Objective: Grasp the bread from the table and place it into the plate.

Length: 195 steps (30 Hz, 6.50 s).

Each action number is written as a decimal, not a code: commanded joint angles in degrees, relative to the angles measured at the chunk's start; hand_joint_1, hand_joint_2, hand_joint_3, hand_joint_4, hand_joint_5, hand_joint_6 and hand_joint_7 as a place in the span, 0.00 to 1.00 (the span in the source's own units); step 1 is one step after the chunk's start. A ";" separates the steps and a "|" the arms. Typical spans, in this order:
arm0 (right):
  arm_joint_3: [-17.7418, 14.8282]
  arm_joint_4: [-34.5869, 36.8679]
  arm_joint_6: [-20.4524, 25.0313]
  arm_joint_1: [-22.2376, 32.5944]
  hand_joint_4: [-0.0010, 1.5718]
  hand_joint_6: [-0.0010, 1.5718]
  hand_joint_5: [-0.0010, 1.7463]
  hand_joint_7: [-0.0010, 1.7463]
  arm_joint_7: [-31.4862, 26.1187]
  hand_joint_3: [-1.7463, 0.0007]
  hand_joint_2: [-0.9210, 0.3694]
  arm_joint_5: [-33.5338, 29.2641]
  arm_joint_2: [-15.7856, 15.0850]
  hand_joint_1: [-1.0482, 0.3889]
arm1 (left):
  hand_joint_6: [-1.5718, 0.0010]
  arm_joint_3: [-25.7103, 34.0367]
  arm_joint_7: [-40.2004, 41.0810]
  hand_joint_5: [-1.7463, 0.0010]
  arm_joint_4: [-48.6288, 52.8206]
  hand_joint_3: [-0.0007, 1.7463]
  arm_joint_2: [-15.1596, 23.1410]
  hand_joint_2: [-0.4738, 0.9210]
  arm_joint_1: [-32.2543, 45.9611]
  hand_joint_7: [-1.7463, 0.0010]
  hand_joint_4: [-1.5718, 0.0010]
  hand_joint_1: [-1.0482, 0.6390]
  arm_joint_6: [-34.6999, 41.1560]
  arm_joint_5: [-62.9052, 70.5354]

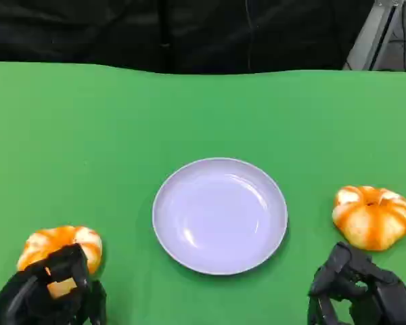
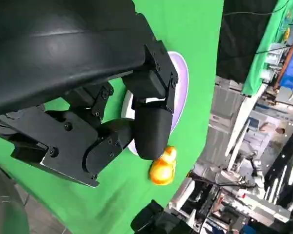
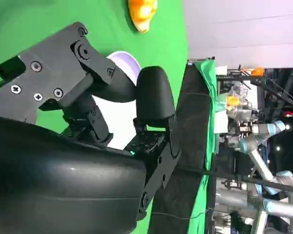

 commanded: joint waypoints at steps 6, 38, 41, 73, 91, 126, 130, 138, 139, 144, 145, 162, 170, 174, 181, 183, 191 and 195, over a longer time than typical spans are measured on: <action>-0.42 -0.40 -0.37 0.17 0.53 0.47 1.00 0.91 -0.16 0.29 0.29 0.14 -0.74 0.62 | 0.49 0.27 -0.07 0.00 0.13 0.61 0.35 0.75 0.14 0.08 0.44 0.56 -0.34 0.38; -0.31 0.29 -0.52 -0.42 0.52 0.48 1.00 0.89 -0.38 0.31 0.28 0.36 -0.40 0.63 | 0.78 -4.84 60.07 1.00 6.61 0.20 18.12 1.00 -2.91 1.00 0.96 0.06 -30.93 79.25; -0.33 0.30 -0.42 -0.47 0.52 0.48 1.00 0.88 -0.38 0.31 0.28 0.55 -0.31 0.63 | 0.79 -7.10 59.74 1.00 7.13 0.19 20.06 1.00 -3.87 1.00 0.98 0.05 -27.33 81.29; 0.14 0.78 -1.33 -0.68 0.52 0.47 1.00 0.89 -0.52 0.31 0.27 0.48 0.05 0.63 | 0.78 -23.41 58.55 0.99 23.83 0.18 22.51 1.00 -16.76 0.99 0.90 0.07 -21.14 76.94; 0.33 0.33 -1.21 -0.38 0.53 0.48 1.00 0.88 -1.16 0.33 0.27 0.23 0.12 0.62 | 0.73 -29.11 62.11 0.98 39.29 0.16 20.62 1.00 -26.80 0.99 0.83 0.11 -24.57 75.24; 0.57 -0.52 -0.50 0.06 0.53 0.48 1.00 0.88 -1.35 0.31 0.28 0.31 0.06 0.63 | 0.41 -31.62 60.47 0.91 41.75 0.20 18.77 1.00 -27.07 0.96 0.39 0.52 -22.66 69.43; 0.47 -0.12 -0.84 -0.23 0.52 0.48 1.00 0.88 -1.42 0.31 0.28 0.15 0.05 0.62 | 0.52 -27.33 61.73 0.32 25.89 0.22 19.60 0.97 -25.82 0.45 0.54 0.56 -24.38 67.27; 0.42 -0.06 -0.86 -0.28 0.52 0.48 1.00 0.88 -1.72 0.31 0.28 -0.16 0.18 0.62 | 0.62 -23.02 56.43 0.00 4.84 0.41 19.05 0.87 -22.98 0.00 0.57 0.58 -19.94 67.14; 0.42 -0.06 -0.86 -0.28 0.52 0.48 1.00 0.88 -1.73 0.31 0.28 -0.17 0.18 0.62 | 0.62 -22.78 55.99 0.00 4.26 0.41 18.91 0.86 -22.71 0.00 0.57 0.58 -19.60 67.23; 0.41 -0.07 -0.86 -0.27 0.52 0.48 1.00 0.88 -1.74 0.31 0.28 -0.18 0.19 0.62 | 0.62 -22.22 54.98 0.00 3.15 0.42 18.54 0.86 -22.20 0.00 0.57 0.58 -18.87 67.49; 0.42 -0.07 -0.86 -0.27 0.52 0.48 1.00 0.88 -1.74 0.31 0.28 -0.18 0.19 0.62 | 0.62 -22.16 54.90 0.00 3.07 0.42 18.49 0.85 -22.16 0.00 0.57 0.58 -18.82 67.53; 0.58 -0.25 -0.74 -0.24 0.53 0.48 1.00 0.88 -1.69 0.32 0.27 -0.18 0.21 0.62 | 0.62 -22.52 49.92 0.00 -2.47 0.53 15.94 0.77 -24.00 0.00 0.58 0.58 -17.07 68.03; 0.49 -0.08 -1.21 -0.31 0.52 0.48 1.00 0.88 -1.84 0.32 0.27 -0.62 0.12 0.62 | 0.62 -22.46 49.55 0.00 -2.54 0.52 15.75 0.77 -23.97 0.00 0.58 0.58 -16.99 68.30; 0.54 -0.02 -1.11 -0.29 0.52 0.48 1.00 0.88 -1.64 0.32 0.27 -0.26 0.13 0.63 | 0.62 -22.73 49.73 0.00 -2.25 0.51 15.81 0.78 -24.26 0.00 0.58 0.57 -17.52 68.55; 0.51 0.10 -1.37 -0.36 0.52 0.48 1.00 0.88 -1.86 0.33 0.27 -0.57 0.19 0.62 | 0.63 -23.65 49.68 0.00 -1.25 0.50 15.30 0.79 -25.26 0.00 0.58 0.57 -18.33 68.99; 0.50 0.08 -1.37 -0.33 0.52 0.48 1.00 0.88 -1.97 0.33 0.27 -0.61 0.26 0.62 | 0.63 -24.44 49.93 0.00 -0.29 0.49 14.44 0.79 -25.93 0.00 0.58 0.57 -18.21 69.53; 0.53 0.06 -1.36 -0.30 0.52 0.48 1.00 0.88 -2.11 0.32 0.27 -0.58 0.31 0.62 | 0.63 -25.65 50.61 0.00 1.91 0.49 12.66 0.80 -27.29 0.00 0.58 0.57 -18.22 70.92; 0.76 -0.40 -1.58 0.29 0.52 0.48 1.00 0.88 -2.10 0.32 0.27 -0.54 0.37 0.62 | 0.64 -31.30 54.22 0.00 13.76 0.39 7.32 0.85 -33.28 0.00 0.60 0.58 -19.15 74.36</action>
